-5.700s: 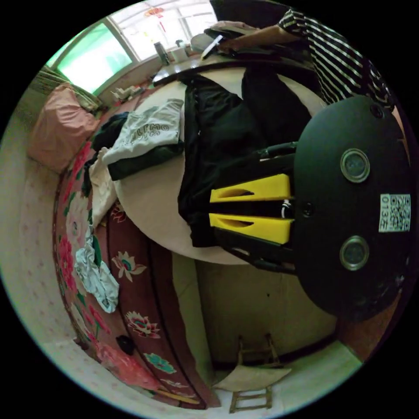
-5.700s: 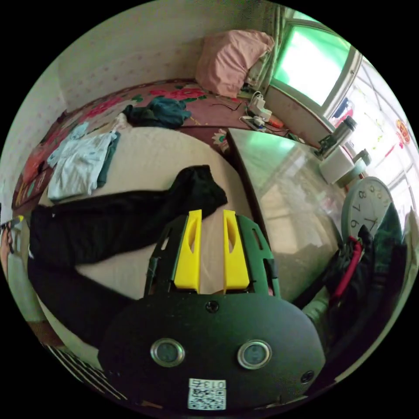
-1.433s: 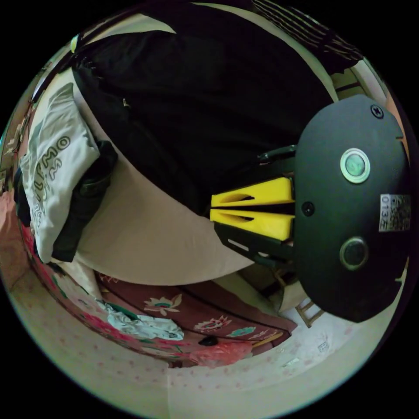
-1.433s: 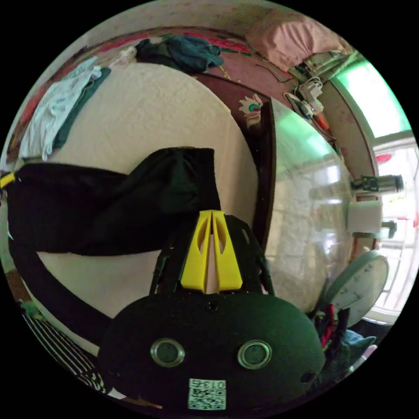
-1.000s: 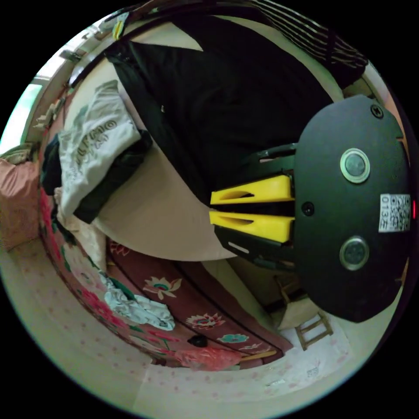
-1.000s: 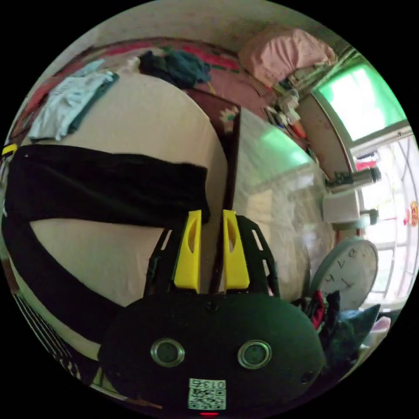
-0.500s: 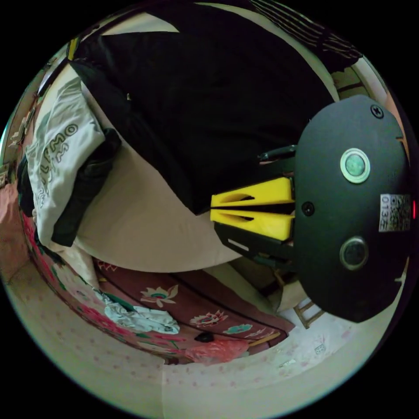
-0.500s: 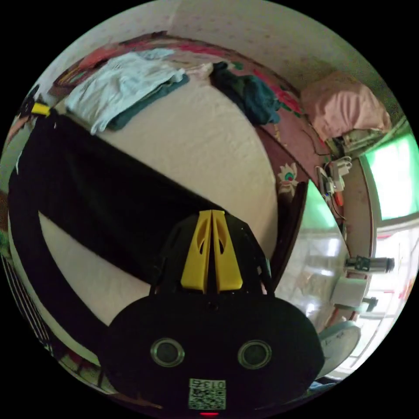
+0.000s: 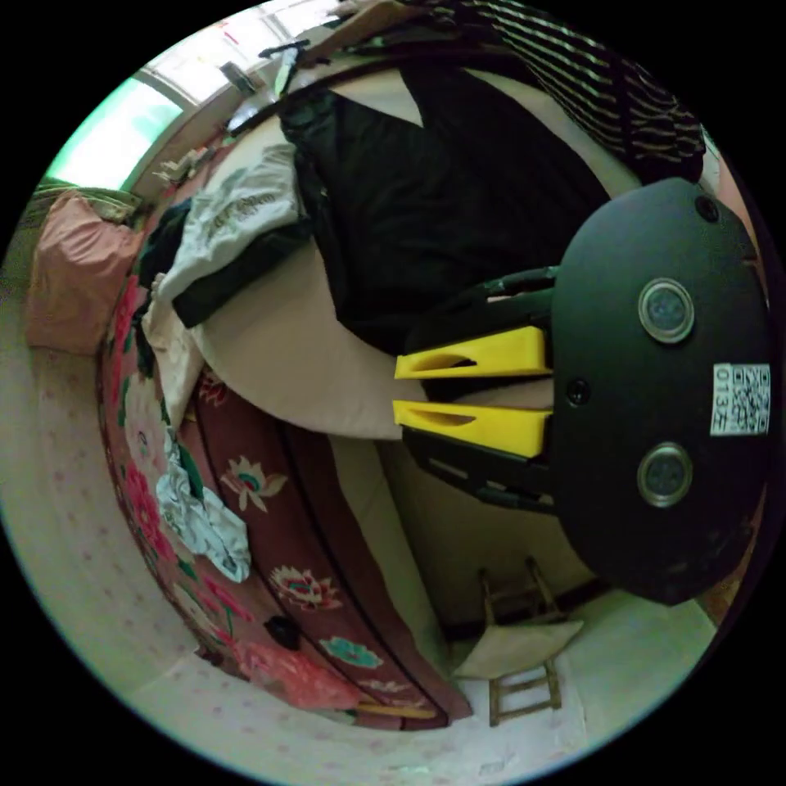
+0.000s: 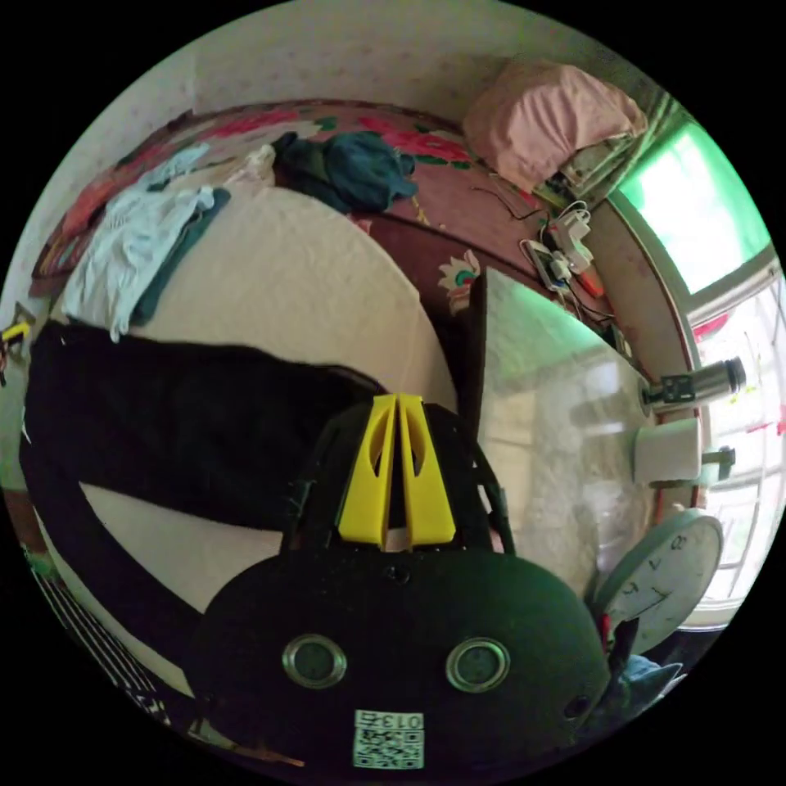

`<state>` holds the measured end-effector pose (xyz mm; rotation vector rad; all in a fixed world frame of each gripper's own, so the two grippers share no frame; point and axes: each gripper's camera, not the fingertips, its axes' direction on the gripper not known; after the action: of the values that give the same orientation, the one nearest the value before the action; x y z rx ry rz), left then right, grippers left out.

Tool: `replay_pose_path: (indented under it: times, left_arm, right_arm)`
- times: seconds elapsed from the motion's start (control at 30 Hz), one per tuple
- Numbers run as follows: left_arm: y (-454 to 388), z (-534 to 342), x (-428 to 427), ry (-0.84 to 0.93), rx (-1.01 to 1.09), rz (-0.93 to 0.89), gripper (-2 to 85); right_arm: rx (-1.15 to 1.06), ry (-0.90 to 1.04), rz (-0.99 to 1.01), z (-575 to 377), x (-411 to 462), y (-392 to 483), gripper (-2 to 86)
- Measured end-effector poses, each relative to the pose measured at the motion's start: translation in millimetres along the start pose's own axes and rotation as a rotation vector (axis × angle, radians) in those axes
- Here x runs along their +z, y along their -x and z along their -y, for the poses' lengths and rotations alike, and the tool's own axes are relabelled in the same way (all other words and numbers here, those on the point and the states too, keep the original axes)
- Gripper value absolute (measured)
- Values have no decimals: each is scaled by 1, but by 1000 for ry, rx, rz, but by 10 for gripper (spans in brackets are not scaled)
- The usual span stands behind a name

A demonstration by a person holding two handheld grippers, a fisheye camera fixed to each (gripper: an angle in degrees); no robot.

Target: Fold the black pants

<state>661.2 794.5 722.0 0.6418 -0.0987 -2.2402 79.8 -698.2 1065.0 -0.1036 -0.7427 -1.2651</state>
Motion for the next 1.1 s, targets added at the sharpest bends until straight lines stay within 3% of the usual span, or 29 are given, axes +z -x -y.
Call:
replay_pose_path:
  times: [0.3, 0.43, 0.7, 0.93, 1.1]
  left_arm:
    - [-3, -34, 30, 88, -59, 2, 33]
    - [1, -52, 10, 33, -107, 169, 32]
    - [-29, -79, 7, -27, 77, 175, 72]
    - [-60, -55, 35, 142, 316, 95, 123]
    - [-75, -55, 50, 216, 394, 93, 126]
  right_arm:
    - [-14, 147, -54, -20, 33, 24, 1]
    - [12, 71, -113, -28, 10, 20, 2]
    - [38, -44, -112, -98, -16, 24, 30]
    - [-67, -8, -25, -77, 9, 34, 81]
    - [-86, 123, -32, -57, 47, 39, 98]
